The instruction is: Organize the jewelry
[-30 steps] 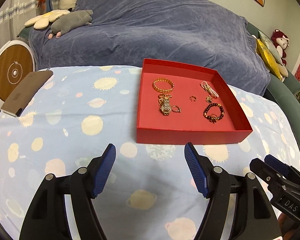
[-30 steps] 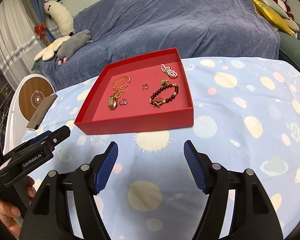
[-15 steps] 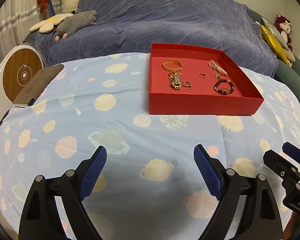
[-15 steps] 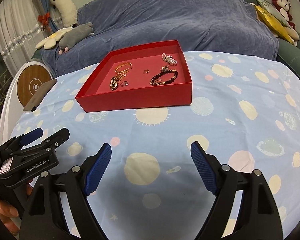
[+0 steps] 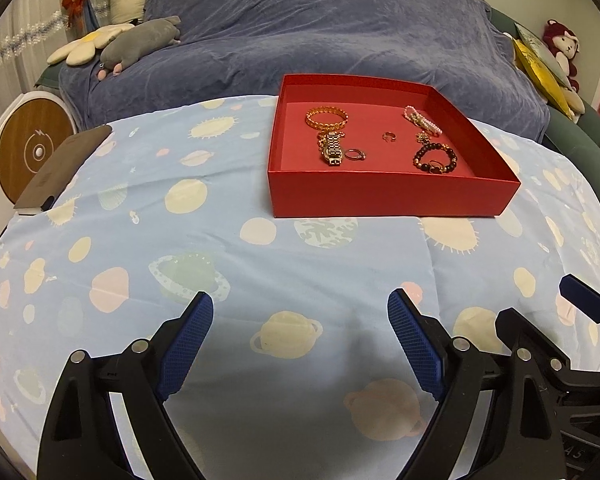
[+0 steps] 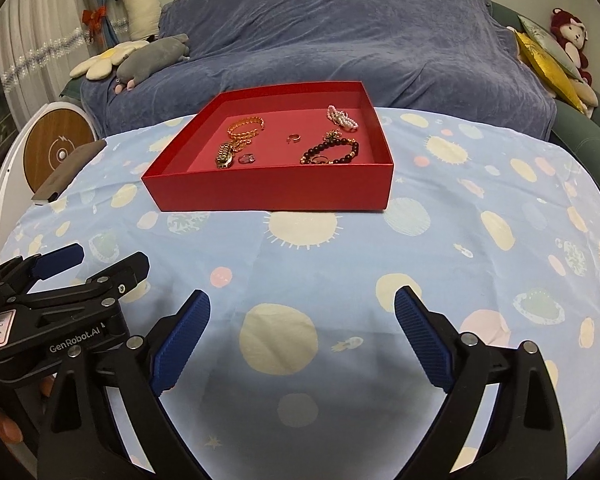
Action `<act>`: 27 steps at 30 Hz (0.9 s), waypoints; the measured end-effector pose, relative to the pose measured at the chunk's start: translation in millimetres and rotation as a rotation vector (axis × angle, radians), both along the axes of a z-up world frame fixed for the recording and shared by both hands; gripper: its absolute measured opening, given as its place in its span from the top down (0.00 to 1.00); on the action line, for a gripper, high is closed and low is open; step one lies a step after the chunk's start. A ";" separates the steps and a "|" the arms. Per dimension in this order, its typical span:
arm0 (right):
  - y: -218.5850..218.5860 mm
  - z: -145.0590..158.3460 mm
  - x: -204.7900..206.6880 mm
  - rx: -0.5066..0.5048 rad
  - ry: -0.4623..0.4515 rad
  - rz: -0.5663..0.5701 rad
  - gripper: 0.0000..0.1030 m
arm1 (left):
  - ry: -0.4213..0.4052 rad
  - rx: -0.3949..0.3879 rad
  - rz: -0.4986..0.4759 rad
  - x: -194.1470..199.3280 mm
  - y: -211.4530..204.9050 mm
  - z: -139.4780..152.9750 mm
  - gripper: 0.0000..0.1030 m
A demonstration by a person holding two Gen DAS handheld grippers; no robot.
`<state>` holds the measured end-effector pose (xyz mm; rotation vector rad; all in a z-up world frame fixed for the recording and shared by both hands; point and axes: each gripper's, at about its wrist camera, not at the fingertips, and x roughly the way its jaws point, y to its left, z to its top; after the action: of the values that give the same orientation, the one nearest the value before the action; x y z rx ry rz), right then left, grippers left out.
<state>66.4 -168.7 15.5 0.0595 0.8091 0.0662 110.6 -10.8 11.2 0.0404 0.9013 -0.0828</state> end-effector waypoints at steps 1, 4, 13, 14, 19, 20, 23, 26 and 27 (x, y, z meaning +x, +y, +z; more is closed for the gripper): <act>-0.4 0.4 -0.2 -0.001 -0.002 -0.001 0.10 | 0.000 0.005 0.001 0.0 -1.1 -0.4 0.16; -3.4 0.9 0.0 0.007 -0.004 -0.012 0.10 | 0.001 0.007 0.002 -0.1 -2.9 -1.1 0.16; -10.4 0.1 -0.2 0.017 -0.013 -0.040 0.09 | 0.000 0.019 0.002 -1.0 -9.5 -2.4 0.16; -11.1 0.2 -0.1 0.017 -0.013 -0.041 0.09 | -0.001 0.018 0.004 -1.3 -9.7 -2.3 0.16; -12.5 -0.2 -0.7 0.016 -0.013 -0.047 0.08 | -0.010 0.030 0.005 -2.0 -13.6 -1.9 0.16; -12.9 -0.3 -0.9 0.016 -0.013 -0.048 0.08 | -0.011 0.032 0.005 -1.8 -14.5 -1.8 0.16; -13.3 0.1 -1.3 0.016 -0.015 -0.050 0.08 | -0.016 0.034 0.007 -1.6 -15.6 -0.7 0.16; -13.6 0.0 -1.1 0.016 -0.015 -0.049 0.08 | -0.019 0.040 0.012 -2.2 -15.7 0.0 0.16; -14.0 0.4 -1.3 0.015 -0.017 -0.050 0.08 | -0.020 0.042 0.013 -2.2 -15.6 0.1 0.16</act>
<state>65.2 -182.8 15.9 0.0930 0.7900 0.0259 108.4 -26.4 11.2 0.0744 0.8833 -0.0513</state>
